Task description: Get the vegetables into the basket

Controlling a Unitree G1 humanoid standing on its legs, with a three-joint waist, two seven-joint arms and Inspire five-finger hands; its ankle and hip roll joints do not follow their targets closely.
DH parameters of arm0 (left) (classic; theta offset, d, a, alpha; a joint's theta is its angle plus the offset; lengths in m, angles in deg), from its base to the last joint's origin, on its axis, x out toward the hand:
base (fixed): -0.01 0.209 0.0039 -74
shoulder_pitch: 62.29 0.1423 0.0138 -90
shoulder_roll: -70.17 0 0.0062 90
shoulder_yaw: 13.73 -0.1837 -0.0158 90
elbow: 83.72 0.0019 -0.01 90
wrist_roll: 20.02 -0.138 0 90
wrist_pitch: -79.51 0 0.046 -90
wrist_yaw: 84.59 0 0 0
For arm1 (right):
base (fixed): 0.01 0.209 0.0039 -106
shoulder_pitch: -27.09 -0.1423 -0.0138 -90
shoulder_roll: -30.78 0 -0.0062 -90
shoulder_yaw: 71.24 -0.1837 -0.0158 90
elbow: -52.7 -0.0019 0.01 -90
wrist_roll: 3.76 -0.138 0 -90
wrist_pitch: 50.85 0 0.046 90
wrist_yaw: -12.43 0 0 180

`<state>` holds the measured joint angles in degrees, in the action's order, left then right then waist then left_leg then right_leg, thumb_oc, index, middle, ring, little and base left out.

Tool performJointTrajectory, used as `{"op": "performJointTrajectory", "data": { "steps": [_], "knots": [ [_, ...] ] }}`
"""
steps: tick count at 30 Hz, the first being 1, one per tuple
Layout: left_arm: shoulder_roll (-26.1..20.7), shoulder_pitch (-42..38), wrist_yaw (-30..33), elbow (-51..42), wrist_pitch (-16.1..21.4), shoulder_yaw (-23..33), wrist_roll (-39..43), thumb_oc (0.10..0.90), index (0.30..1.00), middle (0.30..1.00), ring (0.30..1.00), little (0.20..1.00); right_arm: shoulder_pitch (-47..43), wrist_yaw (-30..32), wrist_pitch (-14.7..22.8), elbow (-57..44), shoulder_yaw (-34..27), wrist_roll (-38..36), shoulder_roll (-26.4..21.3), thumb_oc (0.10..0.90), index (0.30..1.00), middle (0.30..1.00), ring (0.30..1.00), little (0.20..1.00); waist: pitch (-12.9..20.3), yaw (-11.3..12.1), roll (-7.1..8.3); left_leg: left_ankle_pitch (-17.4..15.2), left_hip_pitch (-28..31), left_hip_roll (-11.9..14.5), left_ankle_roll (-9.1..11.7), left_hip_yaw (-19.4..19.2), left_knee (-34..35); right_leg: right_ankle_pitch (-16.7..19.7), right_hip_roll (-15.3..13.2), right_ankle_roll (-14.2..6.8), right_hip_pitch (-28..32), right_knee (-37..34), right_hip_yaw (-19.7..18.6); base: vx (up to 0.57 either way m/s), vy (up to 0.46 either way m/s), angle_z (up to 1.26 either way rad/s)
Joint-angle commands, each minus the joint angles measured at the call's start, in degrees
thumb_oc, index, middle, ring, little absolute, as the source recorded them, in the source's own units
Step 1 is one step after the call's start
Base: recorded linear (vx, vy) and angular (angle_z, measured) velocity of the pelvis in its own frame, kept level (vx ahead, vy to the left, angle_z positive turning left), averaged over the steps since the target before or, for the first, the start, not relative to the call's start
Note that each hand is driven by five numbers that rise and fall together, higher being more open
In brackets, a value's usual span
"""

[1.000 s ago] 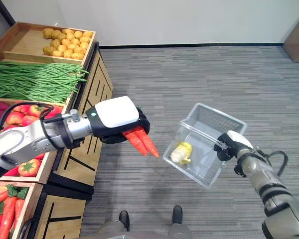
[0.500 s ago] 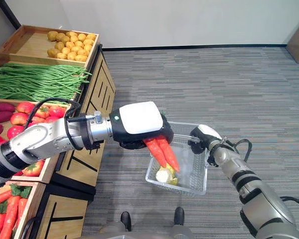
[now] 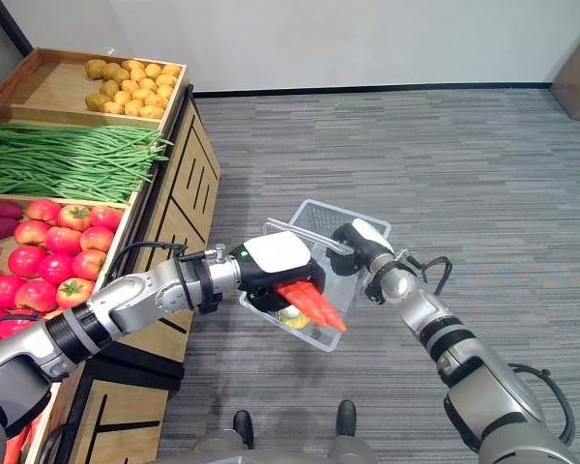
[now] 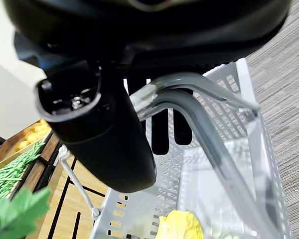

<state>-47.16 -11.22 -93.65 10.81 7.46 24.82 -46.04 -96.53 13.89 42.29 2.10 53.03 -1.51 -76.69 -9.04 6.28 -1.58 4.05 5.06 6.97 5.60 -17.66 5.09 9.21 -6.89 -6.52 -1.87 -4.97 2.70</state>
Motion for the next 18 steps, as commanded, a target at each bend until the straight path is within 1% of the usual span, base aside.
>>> {"op": "performJointTrajectory", "data": {
  "steps": [1,7,11,15,17,18],
  "knots": [
    [1.32,-4.89,4.50,1.09,0.62,0.25,-0.78,0.400,0.300,0.300,0.300,0.300,-13.63,5.85,6.46,-7.12,-4.42,-4.07,0.49,0.400,0.300,0.300,0.300,0.300,2.27,0.66,2.04,-1.27,-0.01,0.72,1.46,-0.48,-0.09,-3.70,-2.64,-2.75,2.73,0.23,2.82,0.00,0.000,0.00],
    [3.13,-3.82,6.39,5.81,-0.19,0.84,-3.75,0.400,0.300,0.300,0.300,0.300,-9.95,4.90,7.31,-14.26,-5.57,-6.04,1.66,0.400,0.300,0.300,0.300,0.300,2.38,0.26,2.14,-1.37,0.33,0.74,1.43,-0.75,-0.09,-3.62,-2.50,-2.75,2.77,0.28,2.55,0.00,0.000,0.00],
    [5.59,-2.32,9.21,11.36,-1.89,3.09,-7.01,0.400,0.300,0.300,0.300,0.300,-5.37,2.82,8.11,-21.21,-6.22,-9.74,2.30,0.400,0.300,0.300,0.300,0.300,2.32,-0.35,2.27,-1.31,0.73,0.82,1.60,-1.36,-0.09,-3.63,-2.42,-2.76,2.88,0.34,2.48,0.00,0.000,0.00],
    [6.67,-1.55,10.74,13.76,-2.57,4.42,-8.20,0.400,0.300,0.300,0.300,0.300,-3.16,1.60,8.15,-24.46,-6.31,-11.09,2.15,0.400,0.300,0.300,0.300,0.300,2.42,-0.50,2.25,-1.31,0.97,0.94,1.65,-1.51,-0.09,-3.70,-2.36,-2.75,3.05,0.36,2.30,0.00,-0.002,-0.02],
    [7.73,-0.40,12.74,17.27,-4.08,6.13,-9.75,0.400,0.300,0.300,0.300,0.300,-1.18,0.80,8.13,-27.04,-6.18,-12.83,3.05,0.400,0.300,0.300,0.300,0.300,2.41,-0.56,2.20,-1.26,1.18,1.05,1.77,-1.84,-0.09,-3.72,-2.35,-2.77,3.13,0.38,2.25,0.00,-0.002,-0.06],
    [7.79,-0.36,12.83,17.35,-4.06,6.15,-9.83,0.400,0.300,0.300,0.300,0.300,-1.13,0.80,8.10,-27.10,-6.15,-12.82,3.03,0.400,0.300,0.300,0.300,0.300,2.43,-0.57,2.17,-1.27,1.19,1.05,1.77,-1.85,-0.09,-3.72,-2.35,-2.77,3.13,0.38,2.24,-0.01,0.001,-0.05]
  ]
}}
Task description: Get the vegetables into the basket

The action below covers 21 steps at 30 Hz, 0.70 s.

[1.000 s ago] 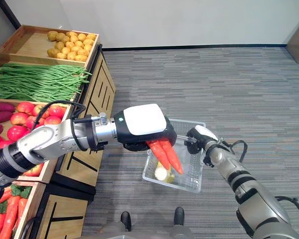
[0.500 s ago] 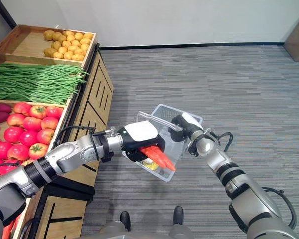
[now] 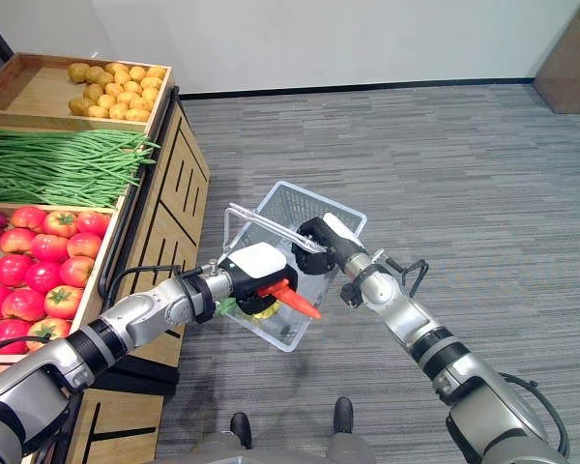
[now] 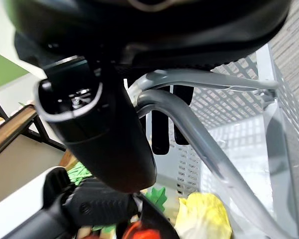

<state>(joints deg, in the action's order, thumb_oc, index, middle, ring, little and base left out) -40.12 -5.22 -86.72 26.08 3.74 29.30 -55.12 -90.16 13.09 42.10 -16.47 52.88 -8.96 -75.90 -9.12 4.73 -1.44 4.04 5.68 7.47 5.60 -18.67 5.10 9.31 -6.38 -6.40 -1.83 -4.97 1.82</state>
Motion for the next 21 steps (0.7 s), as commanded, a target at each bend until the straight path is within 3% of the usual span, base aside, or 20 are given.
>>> {"op": "performJointTrajectory", "data": {
  "steps": [1,16,17,19,20,21],
  "knots": [
    [0.92,-6.19,6.41,3.08,-0.69,2.09,-1.45,0.400,0.300,0.300,0.300,0.300,-7.45,1.43,8.48,-9.28,-5.63,-5.27,2.40,0.400,0.300,0.300,0.300,0.300,2.50,0.96,2.00,-1.27,0.62,0.57,1.78,-0.89,-0.10,-3.80,-2.86,-2.89,3.10,0.39,3.11,-0.01,0.003,-0.05],
    [3.94,-3.83,10.69,15.13,-5.48,4.63,-8.78,0.404,0.305,0.305,0.305,0.305,-6.81,-0.04,8.96,-14.07,-3.17,-6.92,4.03,0.400,0.300,0.300,0.300,0.300,2.34,0.88,1.99,-1.08,0.83,0.68,1.95,-1.41,-0.10,-3.50,-2.83,-2.91,3.24,0.43,3.29,0.00,0.000,-0.02],
    [4.07,-3.50,10.74,15.02,-5.50,4.82,-9.09,0.453,0.374,0.374,0.374,0.374,-6.75,-0.14,8.97,-14.28,-3.04,-6.89,4.20,0.400,0.300,0.300,0.300,0.300,2.32,0.89,2.01,-1.06,0.82,0.75,1.97,-1.48,-0.10,-3.45,-2.86,-2.89,3.21,0.42,3.27,0.00,0.000,0.00],
    [4.19,-3.24,10.83,14.82,-5.49,4.97,-9.22,0.600,0.580,0.580,0.580,0.580,-6.67,-0.17,8.97,-14.37,-3.04,-6.92,4.25,0.400,0.300,0.300,0.300,0.300,2.32,0.95,2.04,-1.05,0.79,0.77,1.96,-1.47,-0.10,-3.43,-2.84,-2.87,3.21,0.40,3.24,0.00,0.000,0.00],
    [4.18,-2.98,10.85,14.37,-5.48,4.98,-9.41,0.867,0.953,0.953,0.953,0.953,-6.61,-0.14,8.96,-14.38,-2.98,-6.82,4.32,0.400,0.300,0.300,0.300,0.300,2.29,1.06,2.03,-1.04,0.78,0.81,1.94,-1.45,-0.10,-3.39,-2.86,-2.89,3.17,0.39,3.28,0.00,0.000,0.00],
    [4.21,-2.72,10.96,14.05,-5.44,5.01,-9.47,0.900,1.000,1.000,1.000,1.000,-6.53,-0.08,9.03,-14.35,-2.92,-6.75,4.27,0.400,0.300,0.300,0.300,0.300,2.24,1.14,2.06,-1.06,0.77,0.80,1.92,-1.37,-0.10,-3.36,-2.87,-2.88,3.14,0.38,3.30,0.00,0.000,0.00]
  ]
}}
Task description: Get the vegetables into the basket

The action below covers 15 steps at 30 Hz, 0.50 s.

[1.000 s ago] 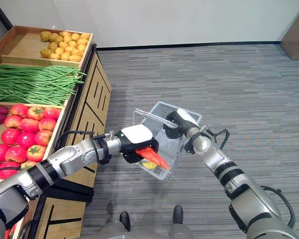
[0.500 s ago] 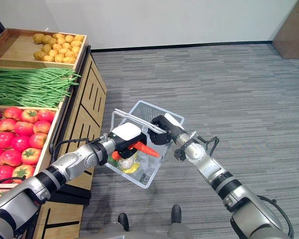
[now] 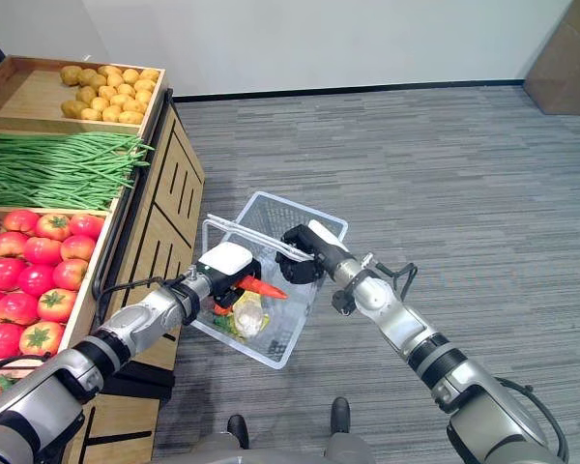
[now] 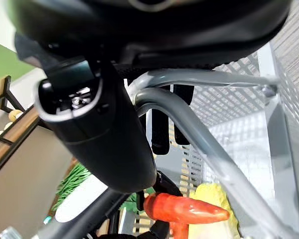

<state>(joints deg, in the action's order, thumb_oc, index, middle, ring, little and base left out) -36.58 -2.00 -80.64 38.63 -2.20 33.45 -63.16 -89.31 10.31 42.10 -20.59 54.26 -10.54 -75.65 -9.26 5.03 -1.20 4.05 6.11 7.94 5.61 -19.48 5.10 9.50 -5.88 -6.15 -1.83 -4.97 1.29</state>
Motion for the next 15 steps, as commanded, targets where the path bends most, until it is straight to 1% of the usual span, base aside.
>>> {"op": "performJointTrajectory", "data": {
  "steps": [1,6,7,12,14,15],
  "knots": [
    [0.84,-5.58,4.87,0.88,0.52,0.88,-1.60,0.900,1.000,1.000,1.000,1.000,-7.29,2.80,8.91,-10.15,-4.32,-4.94,4.00,0.400,0.300,0.300,0.300,0.300,2.28,0.89,1.84,-1.06,0.31,0.30,1.92,-0.50,-0.10,-3.53,-3.40,-3.11,3.18,0.39,3.94,0.00,0.000,0.00],
    [0.90,-5.44,4.38,-1.95,1.22,0.64,-1.61,0.900,1.000,1.000,1.000,1.000,-6.71,2.94,8.82,-10.34,-4.65,-4.23,4.00,0.400,0.300,0.300,0.300,0.300,2.26,0.88,1.74,-1.07,0.22,0.28,1.86,-0.30,-0.10,-3.51,-3.46,-3.11,3.29,0.33,4.09,0.00,0.000,0.00],
    [0.66,-5.72,4.05,-4.08,1.87,0.34,-1.20,0.900,1.000,1.000,1.000,1.000,-6.36,2.95,8.84,-10.31,-4.77,-3.86,3.98,0.400,0.300,0.300,0.300,0.300,2.32,0.88,1.72,-1.06,0.27,0.25,1.85,-0.27,-0.10,-3.53,-3.47,-3.09,3.36,0.33,4.25,0.00,0.000,0.00],
    [0.61,-6.26,3.82,-6.27,2.71,-0.17,-0.20,0.900,1.000,1.000,1.000,1.000,-6.04,3.19,8.88,-9.13,-4.76,-3.47,4.22,0.400,0.300,0.300,0.300,0.300,2.28,0.85,1.67,-1.08,0.40,0.26,1.83,-0.11,-0.10,-3.55,-3.55,-3.15,3.57,0.36,4.49,0.00,0.000,0.00],
    [0.20,-6.66,3.61,-8.28,3.55,-0.63,0.54,0.900,1.000,1.000,1.000,1.000,-5.61,3.56,8.79,-7.47,-4.95,-2.64,4.11,0.400,0.300,0.300,0.300,0.300,2.39,0.84,1.60,-1.17,0.37,0.14,1.78,0.10,-0.10,-3.53,-3.65,-3.19,3.55,0.36,4.49,0.00,0.000,0.00],
    [-0.22,-6.42,3.45,-10.74,4.50,-0.43,1.52,0.900,1.000,1.000,1.000,1.000,-5.06,4.10,8.70,-6.07,-5.61,-1.33,3.61,0.400,0.300,0.300,0.300,0.300,2.47,0.95,1.54,-1.23,0.36,0.09,1.75,0.29,-0.10,-3.56,-3.73,-3.22,3.60,0.40,4.52,0.00,0.000,0.00]
  ]
}}
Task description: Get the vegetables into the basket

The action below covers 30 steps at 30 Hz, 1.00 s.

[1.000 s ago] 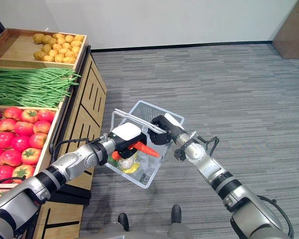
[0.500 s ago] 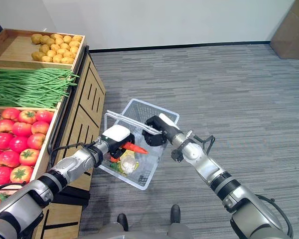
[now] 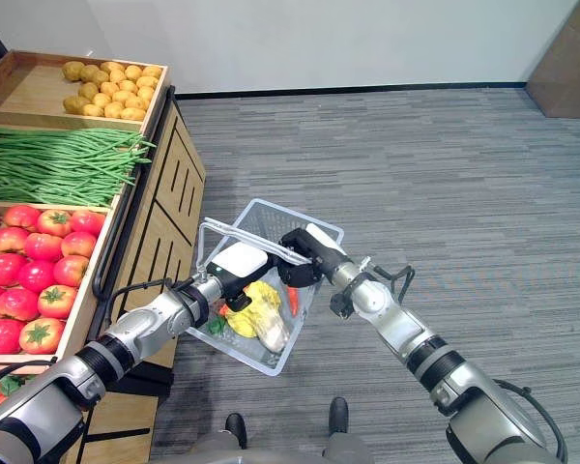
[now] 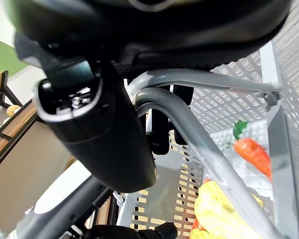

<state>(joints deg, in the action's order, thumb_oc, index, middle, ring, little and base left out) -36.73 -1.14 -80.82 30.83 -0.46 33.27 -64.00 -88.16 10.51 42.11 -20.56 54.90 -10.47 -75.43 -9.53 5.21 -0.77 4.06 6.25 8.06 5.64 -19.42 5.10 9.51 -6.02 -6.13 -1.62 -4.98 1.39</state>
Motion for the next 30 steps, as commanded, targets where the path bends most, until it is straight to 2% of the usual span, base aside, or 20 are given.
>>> {"op": "performJointTrajectory", "data": {
  "steps": [1,5,6,10,13,14,16,19,20,21,23,24,25,26,30],
  "knots": [
    [-0.14,-7.25,3.52,-3.09,2.76,-0.23,2.43,0.900,1.000,1.000,1.000,1.000,-6.19,3.93,8.73,-6.07,-6.26,-1.32,3.41,0.400,0.300,0.300,0.300,0.300,2.75,0.77,1.11,-1.25,0.21,-0.03,1.72,0.24,-0.10,-3.58,-3.58,-3.24,3.40,0.40,4.43,0.00,0.000,0.00],
    [-2.59,-6.36,1.14,-8.95,5.14,-0.65,4.60,0.900,1.000,1.000,1.000,1.000,-4.63,4.84,8.61,-3.21,-8.08,1.08,2.22,0.400,0.300,0.300,0.300,0.300,2.98,0.99,1.04,-1.45,0.26,-0.25,1.60,0.54,-0.10,-3.66,-3.75,-3.32,3.58,0.40,4.64,0.00,0.000,0.00],
    [-3.96,-5.54,-0.43,-12.07,6.53,-0.35,7.38,0.900,1.000,1.000,1.000,1.000,-3.90,5.22,8.55,-1.81,-9.14,2.03,1.67,0.400,0.300,0.300,0.300,0.300,3.10,1.23,0.93,-1.48,0.25,-0.32,1.57,0.62,-0.10,-3.72,-3.85,-3.35,3.73,0.40,4.83,0.02,0.007,0.05],
    [-7.86,-2.72,-4.16,-18.02,7.71,1.16,13.66,0.900,1.000,1.000,1.000,1.000,-2.06,5.92,8.42,1.17,-11.43,3.23,0.77,0.400,0.300,0.300,0.300,0.300,3.33,1.49,0.90,-1.56,0.24,-0.52,1.45,1.02,-0.10,-3.77,-3.94,-3.36,3.91,0.40,4.96,0.01,0.009,0.06],
    [-10.61,7.18,-8.17,-21.67,7.51,6.54,30.43,0.900,1.000,1.000,1.000,1.000,1.25,7.79,7.93,8.75,-16.14,5.08,-0.30,0.400,0.300,0.300,0.300,0.300,3.39,2.34,0.88,-1.46,0.24,-0.72,1.34,1.55,-0.10,-3.72,-4.09,-3.34,4.14,0.48,5.36,0.01,0.005,0.07],
    [-10.86,7.43,-8.50,-22.03,7.40,6.76,30.87,0.900,1.000,1.000,1.000,1.000,1.28,7.82,8.02,8.85,-16.02,5.13,-0.23,0.400,0.300,0.300,0.300,0.300,3.48,2.26,0.87,-1.47,0.27,-0.71,1.34,1.55,-0.10,-3.73,-4.08,-3.34,4.17,0.47,5.37,0.00,-0.004,0.08],
    [-12.35,12.01,-10.30,-23.86,7.24,9.04,40.60,0.900,1.000,1.000,1.000,1.000,2.50,8.56,7.56,13.30,-17.91,7.00,-1.29,0.400,0.300,0.300,0.300,0.300,3.55,2.75,0.77,-1.40,0.29,-0.75,1.36,1.87,-0.10,-3.70,-4.17,-3.32,4.39,0.50,5.60,0.00,-0.001,0.10],
    [-13.69,14.39,-11.36,-24.76,7.16,10.44,43.79,0.900,1.000,1.000,1.000,1.000,3.43,8.54,7.56,15.88,-18.90,7.78,-1.78,0.400,0.300,0.300,0.300,0.300,3.70,2.86,0.78,-1.32,0.27,-0.81,1.36,2.11,-0.10,-3.72,-4.16,-3.30,4.47,0.55,5.75,0.00,0.003,0.04],
    [-14.03,17.26,-12.20,-24.64,6.96,12.38,47.80,0.900,1.000,1.000,1.000,1.000,4.85,8.50,7.58,18.12,-20.28,8.40,-2.28,0.400,0.300,0.300,0.300,0.300,3.74,3.17,0.90,-1.25,0.14,-0.90,1.36,2.35,-0.10,-3.72,-4.21,-3.26,4.58,0.56,5.91,0.00,0.000,0.04],
    [-14.12,17.44,-12.31,-24.79,6.92,12.53,47.93,0.900,1.000,1.000,1.000,1.000,4.88,8.48,7.62,18.13,-20.22,8.39,-2.26,0.400,0.300,0.300,0.300,0.300,3.80,3.09,0.91,-1.25,0.13,-0.91,1.35,2.37,-0.10,-3.73,-4.21,-3.26,4.59,0.56,5.94,-0.01,-0.005,0.04],
    [-11.40,23.29,-14.12,-21.23,5.53,15.84,57.11,0.900,1.000,1.000,1.000,1.000,7.79,8.68,7.67,20.23,-22.99,9.82,-3.13,0.400,0.300,0.300,0.300,0.300,3.76,3.35,1.07,-1.07,-0.07,-1.07,1.28,2.65,-0.10,-3.64,-4.32,-3.28,4.60,0.58,6.28,-0.01,-0.007,0.06],
    [-11.38,23.40,-14.26,-21.21,5.57,15.90,57.24,0.900,1.000,1.000,1.000,1.000,7.88,8.70,7.69,20.20,-22.93,9.85,-3.16,0.400,0.300,0.300,0.300,0.300,3.86,3.27,1.02,-1.07,-0.09,-1.07,1.28,2.69,-0.10,-3.65,-4.32,-3.29,4.61,0.57,6.31,-0.02,-0.014,0.09],
    [-9.08,26.84,-15.43,-17.68,4.55,18.27,61.35,0.900,1.000,1.000,1.000,1.000,10.10,9.11,7.73,21.70,-24.97,10.85,-3.80,0.400,0.300,0.300,0.300,0.300,3.74,3.38,1.15,-0.98,-0.29,-1.16,1.13,3.12,-0.10,-3.58,-4.40,-3.24,4.58,0.60,6.43,-0.02,-0.013,0.11],
    [-8.92,28.06,-16.39,-17.18,4.43,19.24,61.62,0.900,1.000,1.000,1.000,1.000,11.10,9.00,7.78,22.61,-25.95,11.05,-3.89,0.400,0.300,0.300,0.300,0.300,3.80,3.44,1.14,-1.00,-0.36,-1.25,1.08,3.32,-0.10,-3.59,-4.43,-3.23,4.62,0.59,6.50,-0.02,-0.017,0.13],
    [-4.76,30.85,-16.83,-5.27,3.26,20.18,57.80,0.900,1.000,1.000,1.000,1.000,15.04,9.16,7.80,32.39,-29.55,9.85,-2.34,0.400,0.300,0.300,0.300,0.300,4.34,3.58,1.44,-0.94,-0.57,-1.54,0.84,4.05,-0.10,-3.59,-4.63,-3.23,4.83,0.61,7.05,-0.01,-0.006,0.15]
  ]
}}
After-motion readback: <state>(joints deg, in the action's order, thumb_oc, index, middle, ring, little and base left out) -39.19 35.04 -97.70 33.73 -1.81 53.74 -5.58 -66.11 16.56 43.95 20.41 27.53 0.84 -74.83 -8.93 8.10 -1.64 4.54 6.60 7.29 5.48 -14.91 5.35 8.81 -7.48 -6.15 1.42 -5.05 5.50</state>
